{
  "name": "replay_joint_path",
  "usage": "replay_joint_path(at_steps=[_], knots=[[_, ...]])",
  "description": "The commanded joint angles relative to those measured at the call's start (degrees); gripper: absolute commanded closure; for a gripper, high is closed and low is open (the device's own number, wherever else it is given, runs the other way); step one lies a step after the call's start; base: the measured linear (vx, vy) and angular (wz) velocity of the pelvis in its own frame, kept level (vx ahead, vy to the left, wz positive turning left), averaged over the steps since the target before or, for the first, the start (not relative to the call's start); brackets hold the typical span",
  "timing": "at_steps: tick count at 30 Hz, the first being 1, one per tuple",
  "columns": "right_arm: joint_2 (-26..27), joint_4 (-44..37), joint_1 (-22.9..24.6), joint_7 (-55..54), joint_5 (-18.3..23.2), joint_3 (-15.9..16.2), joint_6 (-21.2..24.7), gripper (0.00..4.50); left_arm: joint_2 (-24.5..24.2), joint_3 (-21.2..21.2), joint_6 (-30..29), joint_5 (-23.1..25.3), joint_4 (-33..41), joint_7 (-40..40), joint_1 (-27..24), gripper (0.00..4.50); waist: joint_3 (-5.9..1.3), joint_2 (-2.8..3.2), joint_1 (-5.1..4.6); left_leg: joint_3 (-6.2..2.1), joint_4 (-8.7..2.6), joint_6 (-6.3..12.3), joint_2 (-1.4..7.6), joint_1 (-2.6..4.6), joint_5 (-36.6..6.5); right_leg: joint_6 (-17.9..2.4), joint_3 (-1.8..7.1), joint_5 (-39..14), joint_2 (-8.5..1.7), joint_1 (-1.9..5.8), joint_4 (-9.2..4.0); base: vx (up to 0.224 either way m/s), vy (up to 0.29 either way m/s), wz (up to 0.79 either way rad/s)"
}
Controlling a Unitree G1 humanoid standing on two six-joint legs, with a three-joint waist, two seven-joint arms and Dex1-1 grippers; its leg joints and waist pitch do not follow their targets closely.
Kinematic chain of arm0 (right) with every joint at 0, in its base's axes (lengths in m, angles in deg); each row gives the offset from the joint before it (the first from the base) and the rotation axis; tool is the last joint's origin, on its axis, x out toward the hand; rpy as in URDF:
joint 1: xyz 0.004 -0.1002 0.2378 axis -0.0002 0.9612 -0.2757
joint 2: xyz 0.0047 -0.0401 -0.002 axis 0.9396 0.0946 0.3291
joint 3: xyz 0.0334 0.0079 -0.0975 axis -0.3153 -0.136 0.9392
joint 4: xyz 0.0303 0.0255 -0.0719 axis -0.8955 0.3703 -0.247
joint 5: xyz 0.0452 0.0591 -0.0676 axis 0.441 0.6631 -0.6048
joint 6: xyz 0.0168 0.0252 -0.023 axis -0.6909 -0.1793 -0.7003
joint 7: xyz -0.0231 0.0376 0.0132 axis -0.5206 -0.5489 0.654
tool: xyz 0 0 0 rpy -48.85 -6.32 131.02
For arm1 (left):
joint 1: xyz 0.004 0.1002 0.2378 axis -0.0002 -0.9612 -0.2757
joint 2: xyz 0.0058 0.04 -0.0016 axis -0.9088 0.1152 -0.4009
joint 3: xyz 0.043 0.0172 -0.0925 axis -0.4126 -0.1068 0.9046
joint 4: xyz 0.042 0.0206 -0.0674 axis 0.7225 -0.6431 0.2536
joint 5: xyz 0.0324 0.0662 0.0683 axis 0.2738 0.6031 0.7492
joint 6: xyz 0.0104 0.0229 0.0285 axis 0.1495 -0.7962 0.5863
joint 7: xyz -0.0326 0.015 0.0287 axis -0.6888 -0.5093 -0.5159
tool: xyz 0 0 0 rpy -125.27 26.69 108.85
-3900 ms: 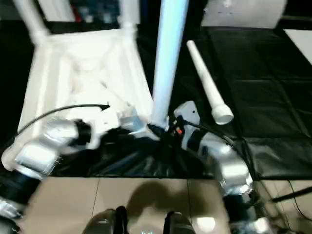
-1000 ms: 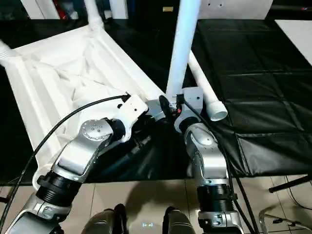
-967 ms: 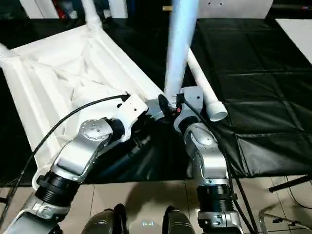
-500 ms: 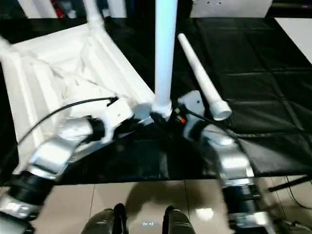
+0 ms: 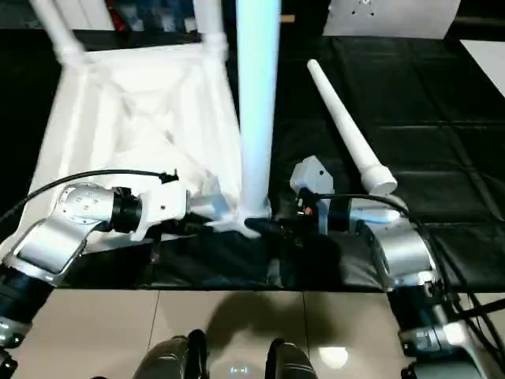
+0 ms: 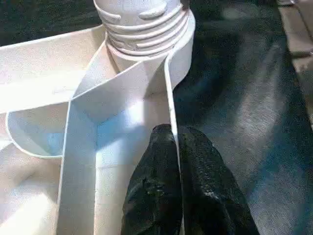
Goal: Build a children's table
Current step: Rotate leg to tighten
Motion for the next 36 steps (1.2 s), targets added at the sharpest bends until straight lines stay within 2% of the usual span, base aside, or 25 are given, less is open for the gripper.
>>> replay_joint_path(at_steps=[1,8,14,21,22,24,25,26,27,28,29,30,31,32,33,34,36], knots=[[-0.2,1.0,-1.0,1.7,0.2,1.2,-1.2,0.61,-0.1,-5.1,2.1,2.0,-1.2,-4.3,-0.3,4.5,-5.22,-0.31,-0.28,-2.05,-3.39,5.06,5.0,2.45,-9.2,-17.3,2.34,-7.1,-5.15,2.06,-3.02,0.0,0.0,0.0],[-0.6,2.8,-2.1,5.5,0.0,3.3,-1.9,1.12,0.1,-5.9,4.5,2.3,-3.7,-5.8,1.2,4.5,-5.54,-0.39,0.05,-1.97,-3.08,6.18,5.0,2.31,-7.3,-17.9,2.29,-4.4,-5.18,2.21,-2.67,0.0,0.0,0.0],[-0.7,4.2,-2.6,6.6,-0.8,4.0,-3.1,1.71,0.1,-5.9,6.2,2.8,-5.8,-6.2,2.1,4.5,-5.4,-0.48,0.43,-1.97,-3.06,6.23,4.99,2.32,-7.5,-17.7,2.29,-5.8,-5.16,2.12,-2.78,0.0,0.0,0.0],[0.0,4.2,-2.0,6.2,-0.7,4.2,-2.7,1.83,0.0,-5.4,6.0,2.4,-6.5,-5.5,2.1,4.5,-5.38,-0.48,0.54,-2.02,-3.12,5.91,5.06,2.34,-7.9,-17.6,2.3,-6.6,-5.22,2.12,-2.8,0.0,0.0,0.0],[0.2,3.7,-1.5,5.8,-0.6,4.2,-2.2,1.83,0.1,-4.9,5.2,2.2,-6.2,-4.9,1.8,4.5,-5.27,-0.12,0.61,-2.06,-3.15,5.75,5.03,2.33,-8.1,-17.6,2.31,-6.7,-5.2,2.04,-2.82,0.0,0.0,0.0],[0.5,3.1,-0.7,4.6,-0.7,4.2,-1.3,1.83,0.4,-4.2,3.6,1.8,-5.6,-3.6,1.3,4.5,-5.17,-0.29,0.55,-2.03,-3.27,5.4,5.09,2.33,-8.6,-17.6,2.35,-6.9,-5.18,2.08,-2.89,0.0,0.0,0.0],[2.2,2.3,0.4,0.6,-0.6,3.4,0.5,1.83,1.3,-2.6,-0.1,0.9,-3.8,-0.9,0.4,4.5,-5.06,-0.15,0.53,-2.08,-3.37,5.0,5.08,2.41,-9.5,-17.6,2.35,-8.2,-5.21,1.98,-3.04,0.0,0.0,0.0],[4.5,1.6,1.4,-4.2,-0.2,2.1,2.3,1.83,2.5,-0.9,-4.2,-0.3,-1.5,1.7,-0.7,4.5,-4.87,-0.25,0.38,-2.2,-3.56,4.5,5.18,2.24,-10.3,-17.7,2.38,-9.2,-5.27,1.91,-3.12,0.0,0.0,0.0],[5.2,1.3,1.6,-5.7,-0.2,1.7,2.9,1.83,2.9,-0.5,-5.6,-0.6,-0.7,2.6,-1.0,4.5,-4.87,-0.3,0.29,-2.17,-3.63,4.09,5.14,2.3,-10.9,-17.5,2.43,-10.3,-5.32,1.97,-3.22,0.0,0.0,0.0],[8.7,0.2,3.0,-12.4,-0.5,0.5,4.5,1.84,5.1,1.6,-11.6,-1.4,2.8,7.1,-2.2,4.5,-4.55,-0.11,0.13,-2.31,-3.87,2.95,5.1,2.43,-13.1,-16.9,2.49,-14.0,-5.4,1.7,-3.64,0.0,0.0,0.0],[10.2,-0.4,3.6,-15.2,-0.8,0.1,5.0,1.84,6.1,2.3,-14.1,-1.5,4.4,9.0,-2.7,4.5,-4.38,-0.21,-0.22,-2.39,-4.12,2.22,5.17,2.32,-14.2,-16.5,2.56,-15.6,-5.38,1.66,-3.71,0.0,0.0,0.0],[13.8,-0.8,4.5,-21.1,-1.2,-0.8,6.1,1.84,8.7,3.9,-18.5,-1.2,6.8,13.9,-3.5,4.5,-4.16,-0.13,-0.67,-2.79,-4.32,0.8,4.89,2.27,-16.8,-15.2,2.42,-20.5,-5.51,1.68,-4.14,0.0,0.0,0.0],[13.8,-0.8,4.5,-21.1,-1.2,-0.8,6.1,1.84,8.7,3.9,-18.5,-1.2,6.8,13.9,-3.5,4.5,-4.12,-0.16,-1.09,-2.86,-4.43,-0.09,4.97,2.21,-17.4,-14.7,2.49,-21.8,-5.58,1.72,-4.07,0.0,0.0,0.0],[16.3,-0.7,4.7,-24.8,-1.3,-1.5,6.6,1.84,10.4,4.6,-20.2,-0.5,7.5,16.5,-3.7,4.5,-3.83,-0.52,-1.67,-3.22,-4.6,-0.88,4.69,1.99,-19.1,-13.0,2.32,-25.6,-5.54,1.59,-4.53,0.0,0.0,0.0],[19.2,-0.3,4.8,-29.2,-1.5,-2.4,7.0,1.85,12.9,5.5,-22.1,0.5,8.0,20.4,-3.7,4.5,-3.84,-0.25,-2.53,-3.42,-4.8,-1.57,4.74,1.87,-19.9,-11.8,2.38,-26.1,-5.5,1.48,-4.59,0.0,0.0,0.0],[20.9,-0.1,4.7,-31.7,-1.5,-2.9,7.3,1.85,14.5,6.1,-23.3,1.1,8.2,22.8,-3.6,4.5,-3.84,-0.54,-2.81,-3.39,-4.84,-1.6,4.71,1.75,-19.8,-11.6,2.39,-25.7,-5.47,1.5,-4.7,0.0,0.0,0.0],[25.7,1.2,4.0,-39.7,-2.0,-4.8,7.6,1.85,19.3,7.7,-26.0,3.0,8.0,29.8,-2.7,4.5,-3.97,-0.45,-3.07,-3.14,-4.56,-1.29,4.55,2.17,-19.7,-11.1,2.6,-24.5,-5.37,0.93,-5.05,0.0,0.0,0.0]])
